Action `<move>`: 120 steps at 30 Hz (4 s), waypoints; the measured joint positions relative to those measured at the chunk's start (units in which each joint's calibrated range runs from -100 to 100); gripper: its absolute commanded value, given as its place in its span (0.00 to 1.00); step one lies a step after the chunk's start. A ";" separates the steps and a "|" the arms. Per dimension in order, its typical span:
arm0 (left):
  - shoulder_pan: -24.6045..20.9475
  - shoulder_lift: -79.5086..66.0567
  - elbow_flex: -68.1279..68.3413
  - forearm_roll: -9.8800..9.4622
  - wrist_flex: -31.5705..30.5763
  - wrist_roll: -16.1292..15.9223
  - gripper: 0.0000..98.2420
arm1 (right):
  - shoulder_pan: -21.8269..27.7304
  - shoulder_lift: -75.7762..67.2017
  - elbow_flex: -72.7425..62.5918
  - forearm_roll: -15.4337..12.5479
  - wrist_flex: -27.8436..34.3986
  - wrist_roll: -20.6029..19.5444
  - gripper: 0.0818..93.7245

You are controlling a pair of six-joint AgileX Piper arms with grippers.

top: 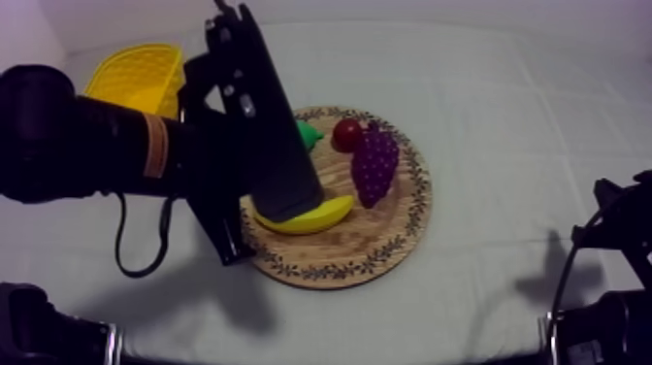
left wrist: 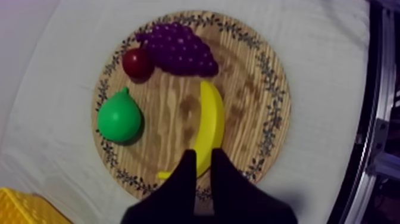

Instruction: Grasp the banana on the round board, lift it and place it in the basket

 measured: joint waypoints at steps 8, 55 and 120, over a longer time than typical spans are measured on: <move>-0.73 0.03 2.63 0.23 -3.81 0.00 0.39 | 0.00 0.00 0.00 0.00 0.00 0.00 0.00; -0.94 37.51 -14.35 0.73 7.85 -0.54 0.58 | 0.00 0.00 0.00 0.00 0.03 0.00 0.00; -27.87 29.70 -50.69 -13.27 31.89 -0.65 0.15 | 0.00 0.00 0.00 0.00 0.03 0.01 0.00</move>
